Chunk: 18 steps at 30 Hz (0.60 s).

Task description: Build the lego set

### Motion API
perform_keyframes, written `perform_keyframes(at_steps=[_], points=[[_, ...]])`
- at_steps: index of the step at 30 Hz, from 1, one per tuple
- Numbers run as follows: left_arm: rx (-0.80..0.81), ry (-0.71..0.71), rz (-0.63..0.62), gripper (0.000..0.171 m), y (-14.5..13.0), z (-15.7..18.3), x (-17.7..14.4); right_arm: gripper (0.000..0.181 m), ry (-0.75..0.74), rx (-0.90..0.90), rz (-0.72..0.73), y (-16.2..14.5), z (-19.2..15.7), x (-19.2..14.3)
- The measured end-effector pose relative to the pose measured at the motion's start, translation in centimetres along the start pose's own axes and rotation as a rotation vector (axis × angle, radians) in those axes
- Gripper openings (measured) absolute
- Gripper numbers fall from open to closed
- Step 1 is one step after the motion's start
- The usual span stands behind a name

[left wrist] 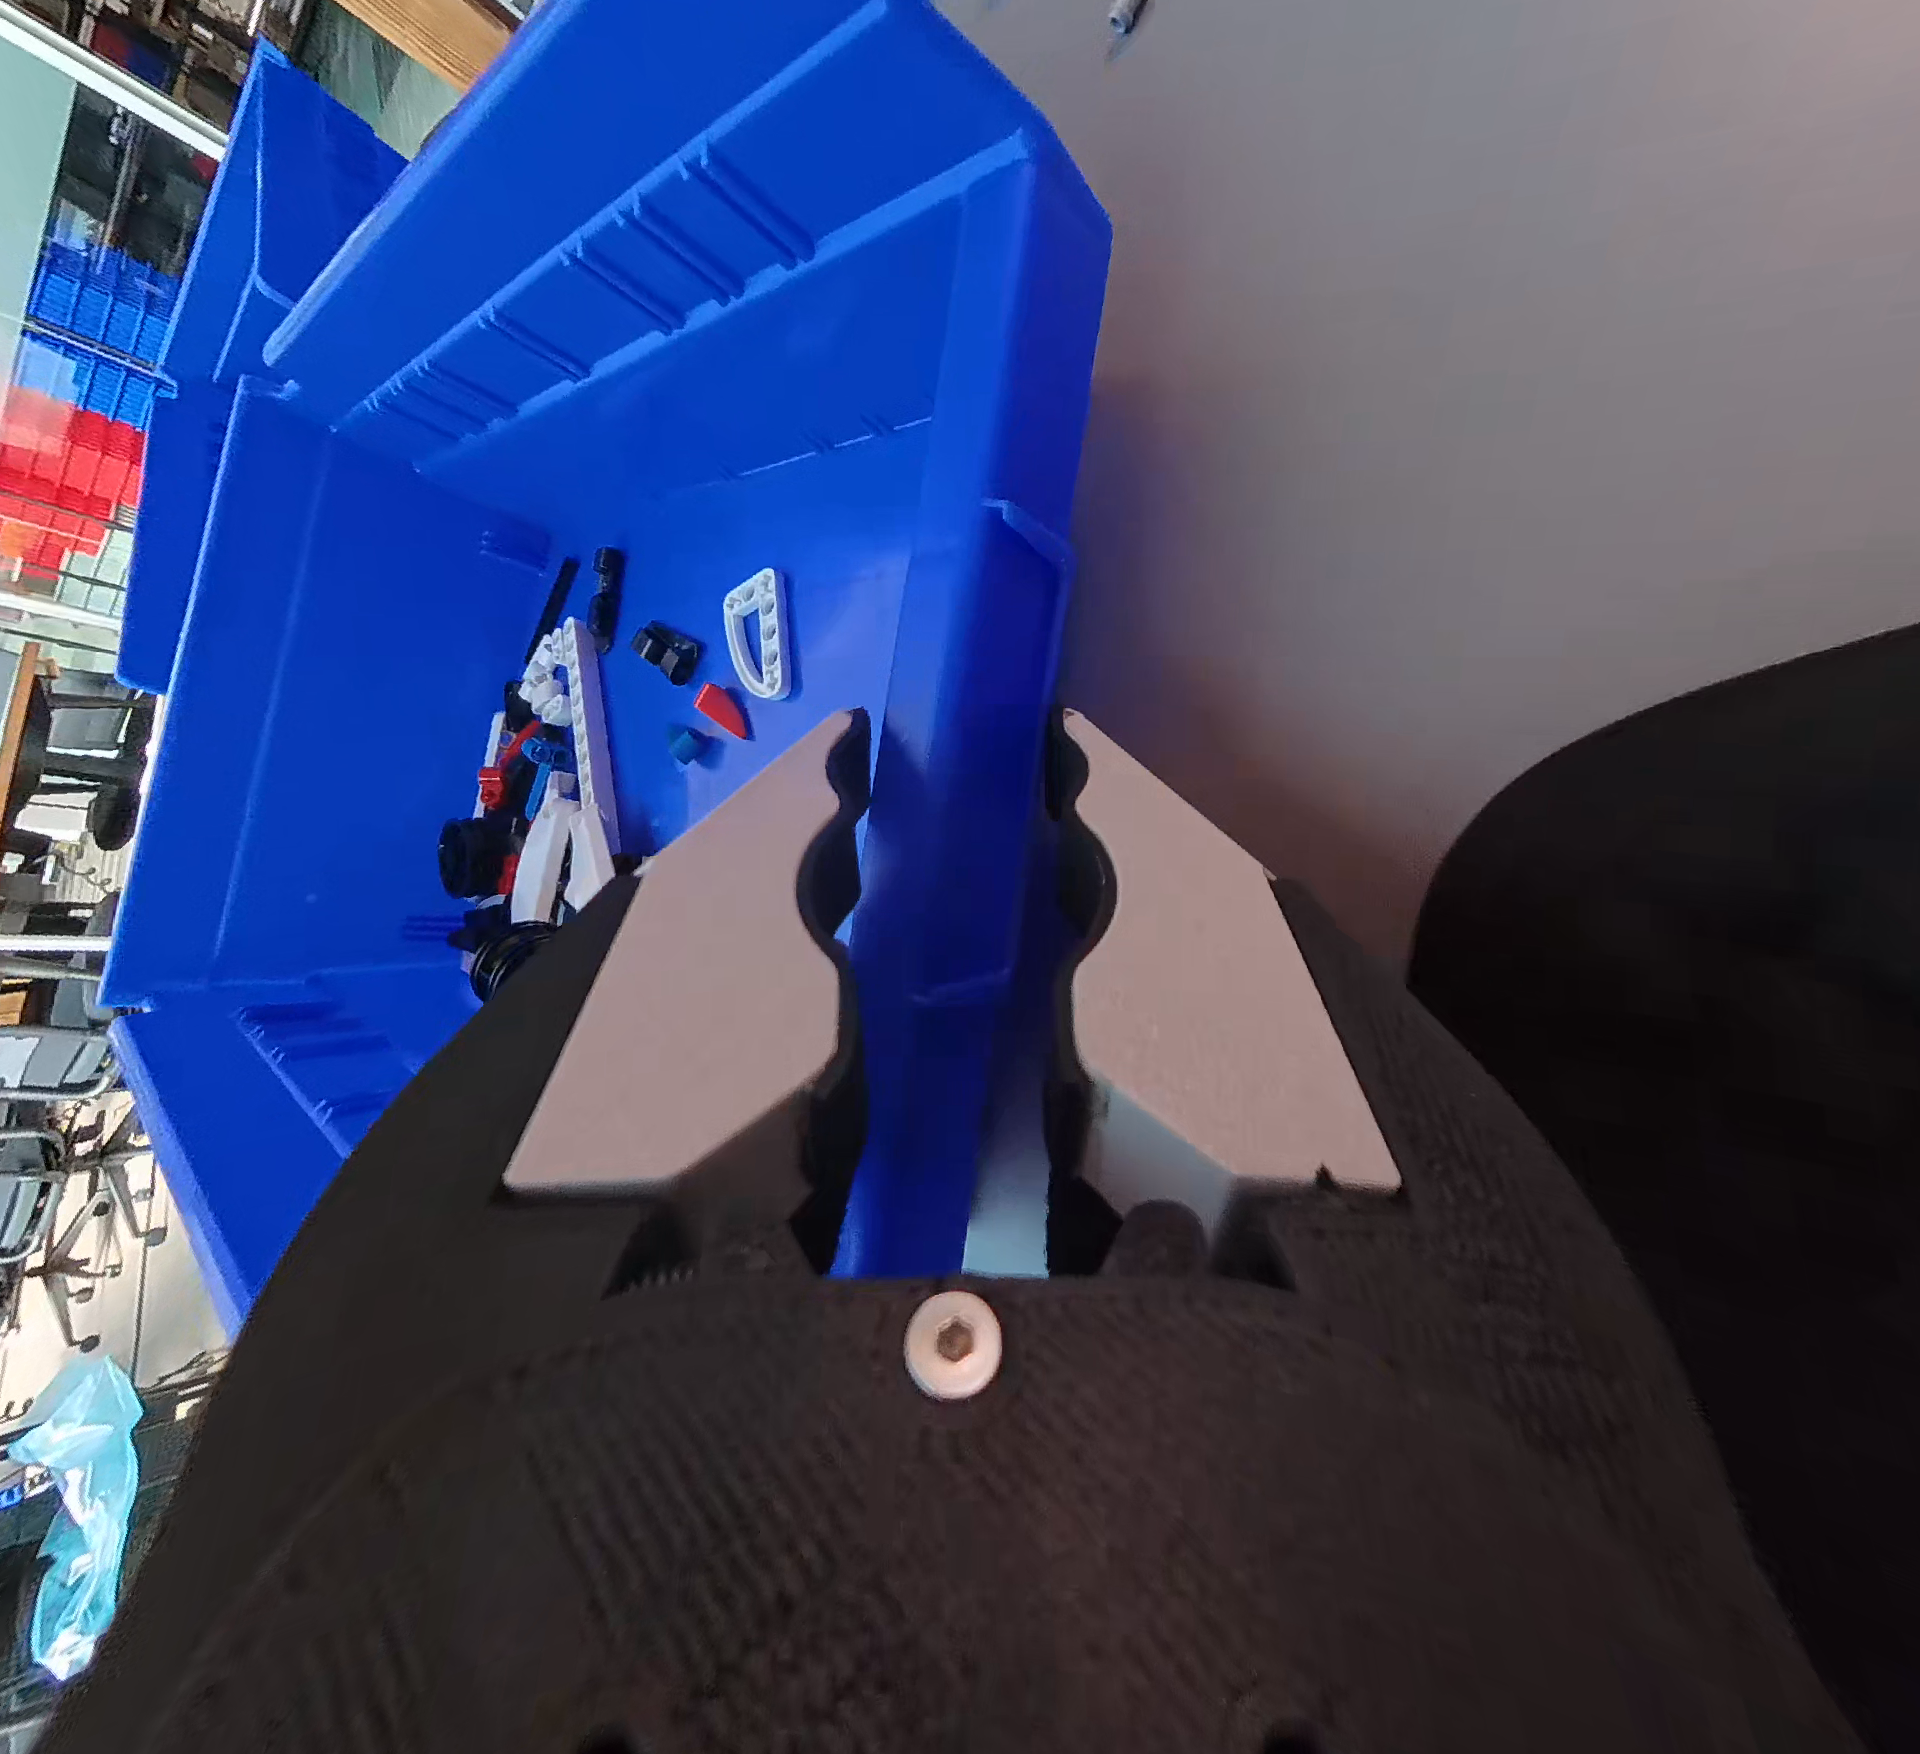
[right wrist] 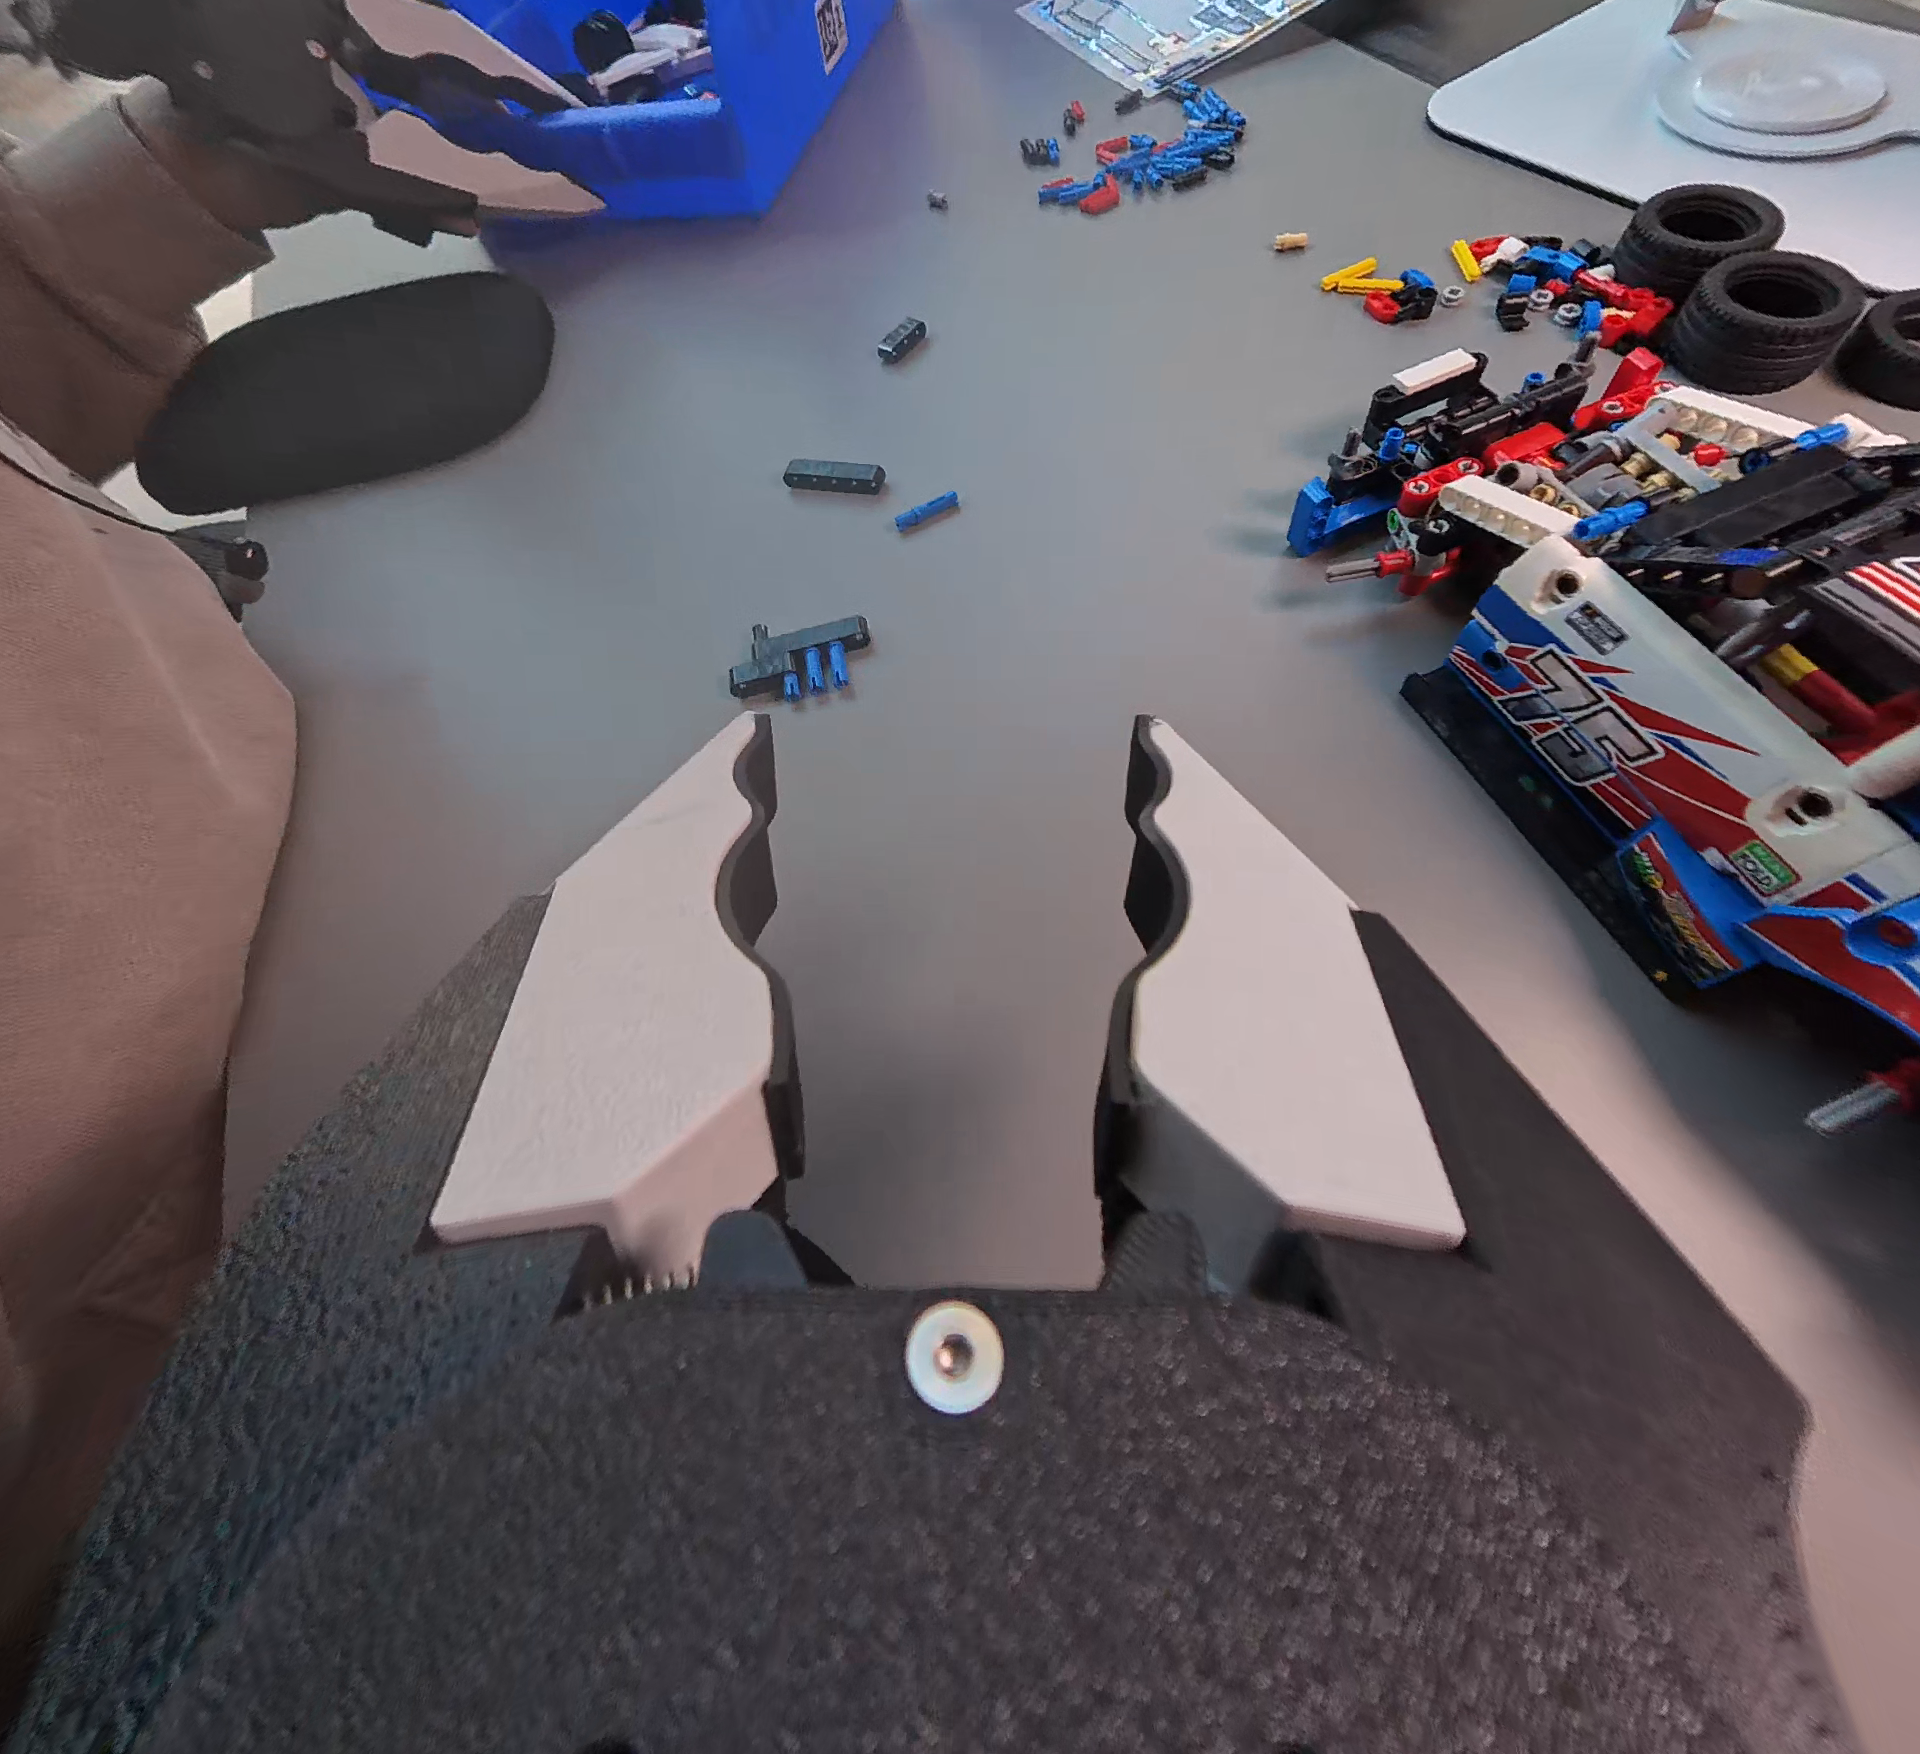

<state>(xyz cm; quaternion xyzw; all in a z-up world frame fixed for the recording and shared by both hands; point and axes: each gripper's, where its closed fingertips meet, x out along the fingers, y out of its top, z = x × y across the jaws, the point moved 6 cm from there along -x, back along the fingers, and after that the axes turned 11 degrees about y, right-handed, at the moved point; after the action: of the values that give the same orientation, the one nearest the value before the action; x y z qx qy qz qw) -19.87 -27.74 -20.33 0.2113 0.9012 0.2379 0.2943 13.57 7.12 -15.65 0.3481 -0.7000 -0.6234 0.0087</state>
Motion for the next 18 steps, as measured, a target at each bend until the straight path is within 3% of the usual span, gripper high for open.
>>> perform_keyframes(at_steps=[3, 6, 9, 12, 15, 18], points=[[-0.010, -0.038, 0.020, 0.035, -0.9, -1.4, 0.7, 0.066, -0.069, -0.021, 0.025, -0.1, -0.1, 0.1], [-0.168, -0.097, 0.055, 0.045, -1.0, -2.8, 0.2, 0.067, -0.171, -0.034, 0.060, -0.4, 0.0, -0.4], [-0.370, -0.165, 0.251, 0.039, 2.5, -3.5, -1.7, 0.067, -0.261, -0.033, 0.119, -0.4, 0.2, -0.9], [-0.507, -0.333, 0.379, 0.036, 7.3, -2.4, -2.2, 0.068, -0.319, -0.056, 0.167, 0.0, 0.7, -0.6], [-0.529, -0.484, 0.378, 0.032, 11.7, -0.1, -1.0, 0.070, -0.326, -0.087, 0.203, 0.8, 1.3, 0.7], [-0.490, -0.515, 0.316, 0.031, 14.3, 2.2, 1.8, 0.069, -0.326, -0.114, 0.251, 1.3, 1.6, 1.6]])
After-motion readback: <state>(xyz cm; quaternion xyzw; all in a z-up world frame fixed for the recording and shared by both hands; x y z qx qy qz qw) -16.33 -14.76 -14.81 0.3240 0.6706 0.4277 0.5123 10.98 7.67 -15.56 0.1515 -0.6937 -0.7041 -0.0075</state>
